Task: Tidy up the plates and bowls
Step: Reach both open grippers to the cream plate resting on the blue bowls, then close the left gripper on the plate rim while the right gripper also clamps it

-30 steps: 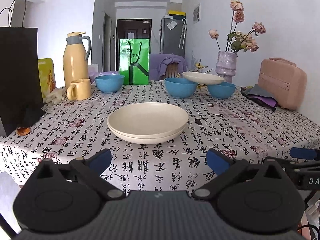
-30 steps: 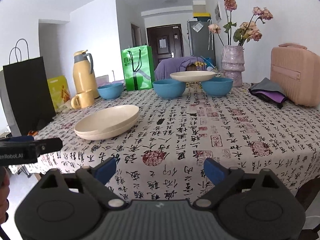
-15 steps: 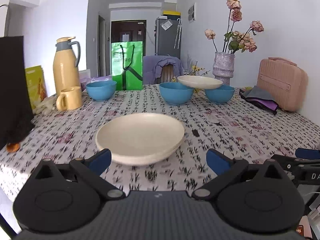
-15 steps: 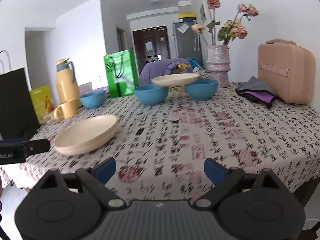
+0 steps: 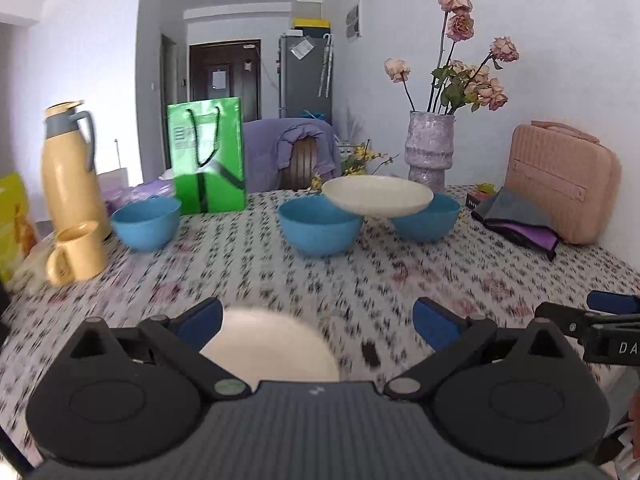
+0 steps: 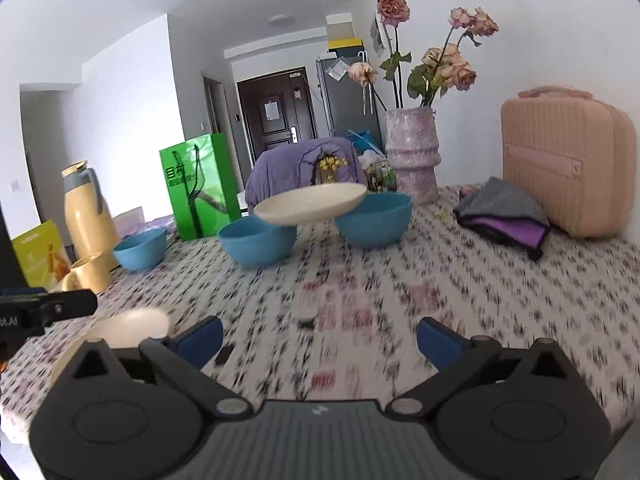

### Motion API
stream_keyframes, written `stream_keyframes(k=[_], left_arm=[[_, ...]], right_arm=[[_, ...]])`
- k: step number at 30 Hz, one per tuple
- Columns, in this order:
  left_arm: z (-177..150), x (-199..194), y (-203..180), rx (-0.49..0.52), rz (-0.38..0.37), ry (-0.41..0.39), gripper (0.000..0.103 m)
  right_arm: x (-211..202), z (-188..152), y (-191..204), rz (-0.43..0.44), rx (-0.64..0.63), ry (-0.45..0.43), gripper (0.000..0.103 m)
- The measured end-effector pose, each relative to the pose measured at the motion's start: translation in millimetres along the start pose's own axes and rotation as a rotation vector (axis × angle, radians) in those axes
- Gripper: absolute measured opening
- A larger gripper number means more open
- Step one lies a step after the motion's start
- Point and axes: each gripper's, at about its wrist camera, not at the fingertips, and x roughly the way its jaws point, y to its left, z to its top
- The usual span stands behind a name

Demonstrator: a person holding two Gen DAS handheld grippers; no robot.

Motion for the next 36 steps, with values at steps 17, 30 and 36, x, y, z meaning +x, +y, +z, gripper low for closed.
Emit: stream_keyframes(k=[17,30,36], left_arm=[[132.9,214.9,11.3,-0.052,-0.138,0.181,0.100],[151.4,337.1,25.8,-0.214,-0.181,0.286,0.033],[147.8,358.4,26.5,-0.250,-0.189,0.342,0.015]], right_arm=[[184.8,145.0,-46.4,0.081,0.043,0.082,0.091],[318.8,171.7,-87.3,0.088,0.184,0.199,0.039],[341.5,166.4,-95.4,0.102,0.248,0.231,0.019]])
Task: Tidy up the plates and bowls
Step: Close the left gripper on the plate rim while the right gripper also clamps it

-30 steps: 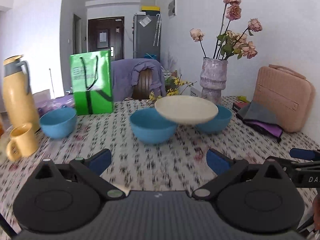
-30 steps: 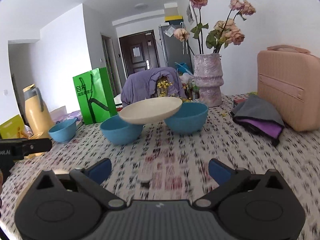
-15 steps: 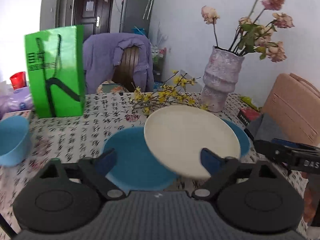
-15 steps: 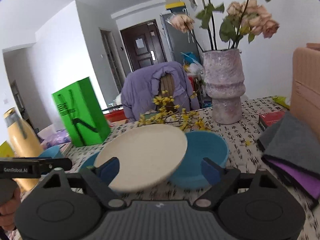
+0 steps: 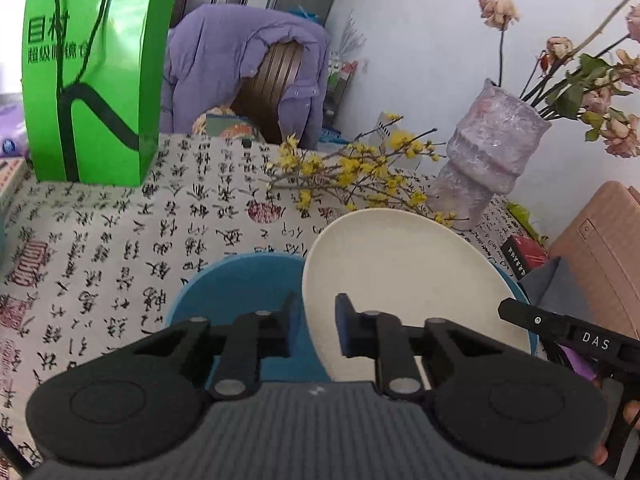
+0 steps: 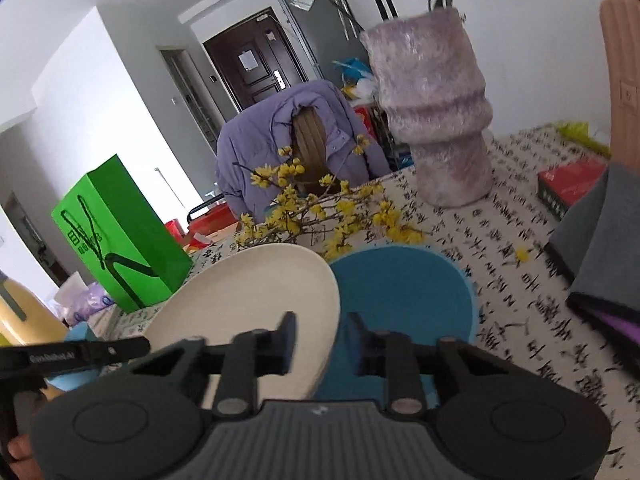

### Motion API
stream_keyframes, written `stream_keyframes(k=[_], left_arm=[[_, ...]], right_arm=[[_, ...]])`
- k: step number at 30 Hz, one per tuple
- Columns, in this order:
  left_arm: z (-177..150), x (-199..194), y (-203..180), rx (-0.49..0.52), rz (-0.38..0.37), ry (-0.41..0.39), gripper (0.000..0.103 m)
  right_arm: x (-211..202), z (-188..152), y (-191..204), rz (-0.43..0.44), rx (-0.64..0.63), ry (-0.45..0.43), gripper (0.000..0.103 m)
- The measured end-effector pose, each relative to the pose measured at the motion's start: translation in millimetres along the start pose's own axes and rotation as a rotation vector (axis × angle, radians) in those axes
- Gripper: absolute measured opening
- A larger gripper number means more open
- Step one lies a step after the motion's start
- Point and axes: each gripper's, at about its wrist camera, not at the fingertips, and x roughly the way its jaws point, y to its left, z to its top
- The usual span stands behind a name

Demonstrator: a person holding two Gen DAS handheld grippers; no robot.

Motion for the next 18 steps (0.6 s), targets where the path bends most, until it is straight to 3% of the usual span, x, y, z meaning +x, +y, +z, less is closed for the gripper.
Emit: stream_keyframes(k=[6,12,18], left_arm=[[-2.1,7.0,0.9,-0.009,0.009,0.020,0.008],[-3.3,-7.9,-3.4,-0.012,0.001,0.014,0.008],[-16.0,-50.1,-21.7,0.020,0.034,-0.007,0.007]], right_arm=[[8.0,1.6,-5.3,-0.019,0.030,0.003,0.007],[-1.7,3.1,-2.1,-0.031,0.023,-0.006,0.006],[-41.8,-3.0,16.4,-0.041,-0.021,-0.054,0.006]])
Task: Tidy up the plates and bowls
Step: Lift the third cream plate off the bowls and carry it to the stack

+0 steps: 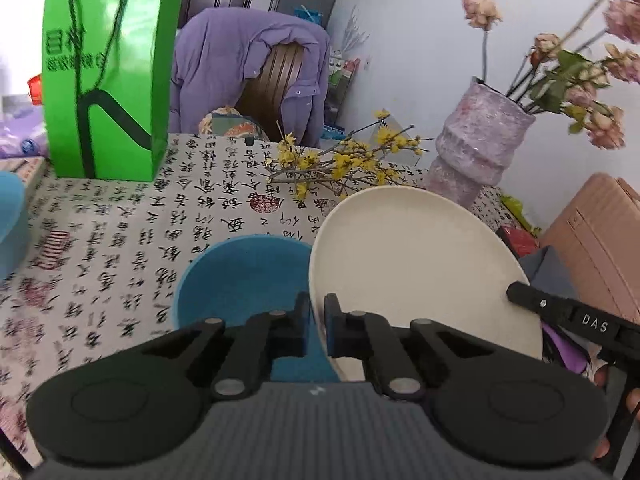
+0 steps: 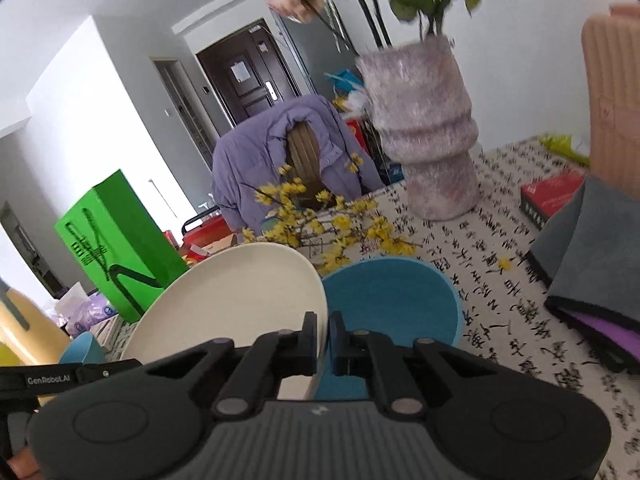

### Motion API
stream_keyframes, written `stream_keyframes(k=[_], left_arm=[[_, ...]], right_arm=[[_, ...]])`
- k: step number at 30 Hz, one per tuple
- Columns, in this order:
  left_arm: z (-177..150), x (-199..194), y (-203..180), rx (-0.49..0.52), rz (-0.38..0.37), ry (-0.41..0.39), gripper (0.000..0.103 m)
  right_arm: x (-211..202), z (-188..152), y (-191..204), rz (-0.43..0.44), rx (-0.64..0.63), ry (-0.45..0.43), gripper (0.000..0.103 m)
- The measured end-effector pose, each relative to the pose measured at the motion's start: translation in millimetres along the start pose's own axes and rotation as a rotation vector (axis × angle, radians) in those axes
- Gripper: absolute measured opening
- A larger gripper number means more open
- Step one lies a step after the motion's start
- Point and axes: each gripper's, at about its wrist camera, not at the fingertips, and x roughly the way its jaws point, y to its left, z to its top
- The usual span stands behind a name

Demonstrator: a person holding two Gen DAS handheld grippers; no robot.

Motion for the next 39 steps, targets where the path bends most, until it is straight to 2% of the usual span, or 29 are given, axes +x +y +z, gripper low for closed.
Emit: stream_keyframes(k=[3,8,14,21,28,34,39], left_arm=[[-15.7,-31.1,-3.9,-0.006,0.001,-0.019,0.007],[-55.0,-83.4,0.4,-0.031,0.009,-0.032,0.007],[-121.3,-154.4,6.5,-0.053,0.032,-0.073,0.007],[-222.9,-234.4,30.7,-0.135,0.050,-0.106,0.008],[-306.5,-289.6,58.4,-0.215,0.096,-0.110,0.008],[-349.0,-320.2,68.9,-0.224,0.152,-0.130,0.008],[-373.2,-335.2,74.0,-0.234,0.144,-0.146,0.008]], right_arm=[[-26.5,-8.6,7.9,-0.003,-0.013,-0.024,0.006],[-74.3,-38.4,12.9,0.053,0.029,-0.013,0.006],[-139.4,-95.3,36.9,0.066,-0.039,-0.029,0.006],[-217.9,-177.5,58.0,0.141,-0.078,-0.015,0.007],[-265.8,-256.9,73.9,0.194,-0.101,0.061,0.007],[-293.2,-310.9,88.5,0.227,-0.119,0.095,0.008],[-310.4,-331.0,95.4,0.235,-0.139,0.096,0.008]])
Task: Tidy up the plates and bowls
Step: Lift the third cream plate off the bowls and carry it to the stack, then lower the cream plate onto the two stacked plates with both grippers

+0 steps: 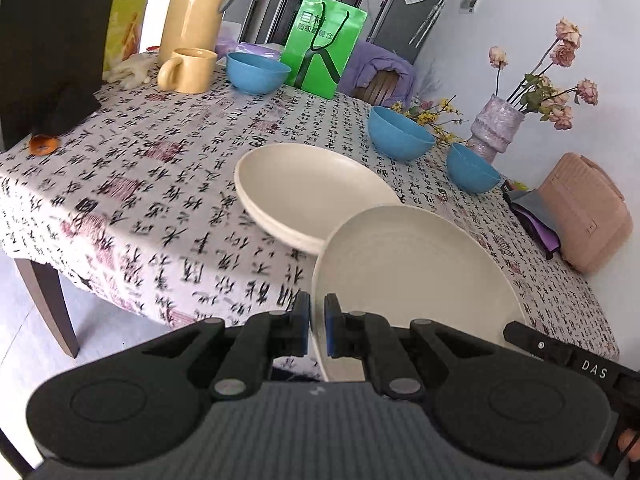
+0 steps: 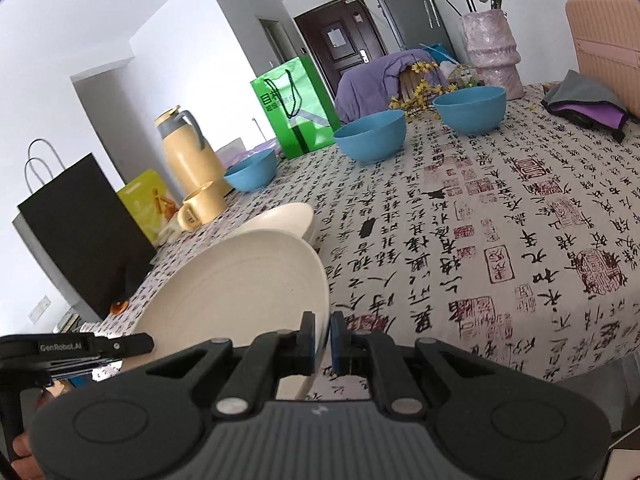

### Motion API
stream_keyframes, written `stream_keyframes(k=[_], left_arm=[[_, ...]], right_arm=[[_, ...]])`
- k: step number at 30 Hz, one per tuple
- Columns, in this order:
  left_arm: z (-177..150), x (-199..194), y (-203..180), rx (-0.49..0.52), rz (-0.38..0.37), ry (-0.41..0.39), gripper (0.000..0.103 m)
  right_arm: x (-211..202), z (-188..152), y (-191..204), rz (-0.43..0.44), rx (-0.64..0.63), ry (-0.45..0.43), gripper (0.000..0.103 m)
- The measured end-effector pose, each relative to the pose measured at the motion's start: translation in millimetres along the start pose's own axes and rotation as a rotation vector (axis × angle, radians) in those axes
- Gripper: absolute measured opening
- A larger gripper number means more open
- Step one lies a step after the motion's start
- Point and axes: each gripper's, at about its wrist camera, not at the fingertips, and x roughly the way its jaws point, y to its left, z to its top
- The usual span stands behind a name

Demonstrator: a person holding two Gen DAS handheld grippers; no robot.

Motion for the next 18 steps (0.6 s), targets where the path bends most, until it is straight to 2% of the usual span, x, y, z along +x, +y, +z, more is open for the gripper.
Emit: stream_keyframes(k=[6,18], left_arm=[[-15.8,-6.3,14.7,-0.011,0.016,-0.004,0.008],[-2.9,-3.7,44.6,-0.078,0.066,-0.023,0.008]], right_arm=[[1.2,-11.3,12.3,0.001,-0.028,0.025,0.008],[36.3,-3.6,33.2,0.042,-0.049,0.066,0.008]])
